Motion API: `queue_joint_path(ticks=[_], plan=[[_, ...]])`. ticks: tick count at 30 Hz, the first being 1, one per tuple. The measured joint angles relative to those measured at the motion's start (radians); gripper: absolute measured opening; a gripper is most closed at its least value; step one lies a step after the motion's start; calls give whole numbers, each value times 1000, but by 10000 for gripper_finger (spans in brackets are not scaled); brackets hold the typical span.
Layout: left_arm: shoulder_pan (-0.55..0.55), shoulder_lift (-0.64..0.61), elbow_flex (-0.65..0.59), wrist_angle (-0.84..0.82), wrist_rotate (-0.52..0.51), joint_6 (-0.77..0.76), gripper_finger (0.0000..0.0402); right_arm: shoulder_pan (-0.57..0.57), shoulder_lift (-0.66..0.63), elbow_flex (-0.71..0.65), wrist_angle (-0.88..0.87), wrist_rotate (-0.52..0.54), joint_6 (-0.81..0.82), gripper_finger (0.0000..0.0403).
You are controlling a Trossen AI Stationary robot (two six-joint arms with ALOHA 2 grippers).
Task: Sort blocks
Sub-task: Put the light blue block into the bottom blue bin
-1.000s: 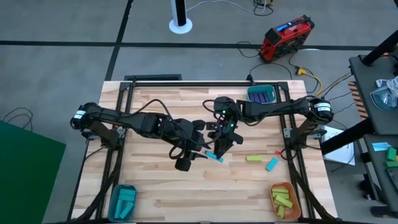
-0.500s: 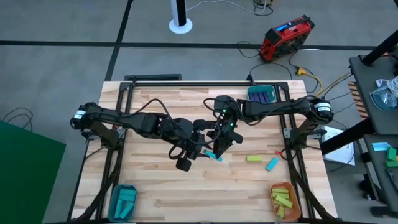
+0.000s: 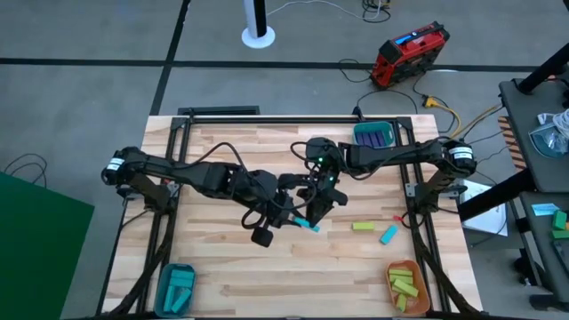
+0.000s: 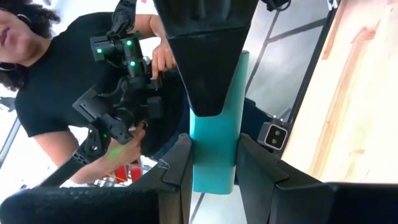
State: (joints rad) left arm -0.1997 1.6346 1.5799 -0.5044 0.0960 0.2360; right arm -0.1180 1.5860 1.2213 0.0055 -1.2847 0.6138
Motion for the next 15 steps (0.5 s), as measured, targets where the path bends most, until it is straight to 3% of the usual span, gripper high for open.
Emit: queue_joint_path(ticks=[12,15], plan=[[-1,-7,0,-28,-21,-20,32,-2,0,0,5,25,-3,85],[1,-24,0,-68,-33,-61,32,-11,0,0,6,46,-4,116]])
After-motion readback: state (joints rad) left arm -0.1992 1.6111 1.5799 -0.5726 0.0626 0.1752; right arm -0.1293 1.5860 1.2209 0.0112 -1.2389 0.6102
